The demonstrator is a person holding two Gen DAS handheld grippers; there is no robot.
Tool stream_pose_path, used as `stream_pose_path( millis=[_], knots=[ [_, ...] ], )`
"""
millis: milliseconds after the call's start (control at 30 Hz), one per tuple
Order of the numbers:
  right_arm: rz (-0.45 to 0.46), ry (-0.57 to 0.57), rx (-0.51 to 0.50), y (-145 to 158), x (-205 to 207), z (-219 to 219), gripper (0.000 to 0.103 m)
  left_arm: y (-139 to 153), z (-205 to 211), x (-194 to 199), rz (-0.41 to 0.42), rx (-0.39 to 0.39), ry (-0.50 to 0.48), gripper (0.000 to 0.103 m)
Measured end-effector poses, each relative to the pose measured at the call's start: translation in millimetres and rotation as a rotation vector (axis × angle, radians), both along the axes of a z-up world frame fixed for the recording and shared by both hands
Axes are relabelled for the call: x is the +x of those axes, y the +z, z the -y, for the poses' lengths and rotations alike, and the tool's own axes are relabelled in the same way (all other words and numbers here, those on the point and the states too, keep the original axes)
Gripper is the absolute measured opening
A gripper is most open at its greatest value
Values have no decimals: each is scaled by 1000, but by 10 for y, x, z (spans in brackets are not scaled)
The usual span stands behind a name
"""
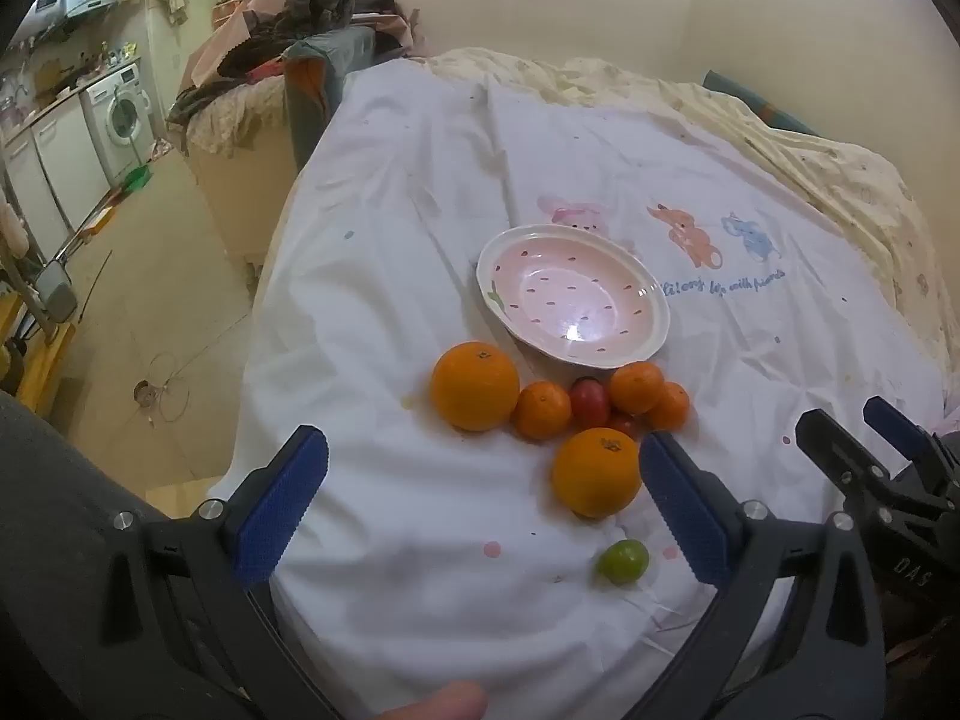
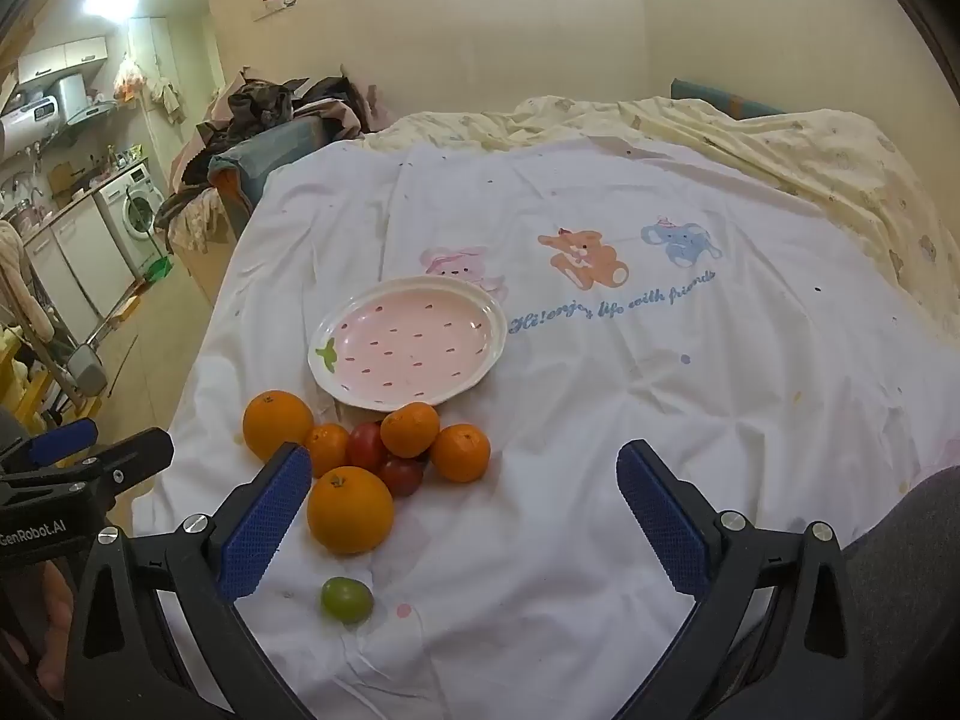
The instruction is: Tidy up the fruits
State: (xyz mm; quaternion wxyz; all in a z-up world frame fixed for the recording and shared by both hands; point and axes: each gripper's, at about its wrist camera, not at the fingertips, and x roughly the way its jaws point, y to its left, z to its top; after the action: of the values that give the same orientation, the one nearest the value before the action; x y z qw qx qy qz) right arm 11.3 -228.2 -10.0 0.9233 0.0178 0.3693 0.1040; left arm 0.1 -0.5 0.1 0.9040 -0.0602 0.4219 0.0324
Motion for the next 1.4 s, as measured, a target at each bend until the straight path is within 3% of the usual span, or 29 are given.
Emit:
stream_pose_path(
  millis=[1400],
  knots=[
    [-26,-12,14,-8,31,42,103,-37,-25,4,-13,-12,6,102]
  ],
)
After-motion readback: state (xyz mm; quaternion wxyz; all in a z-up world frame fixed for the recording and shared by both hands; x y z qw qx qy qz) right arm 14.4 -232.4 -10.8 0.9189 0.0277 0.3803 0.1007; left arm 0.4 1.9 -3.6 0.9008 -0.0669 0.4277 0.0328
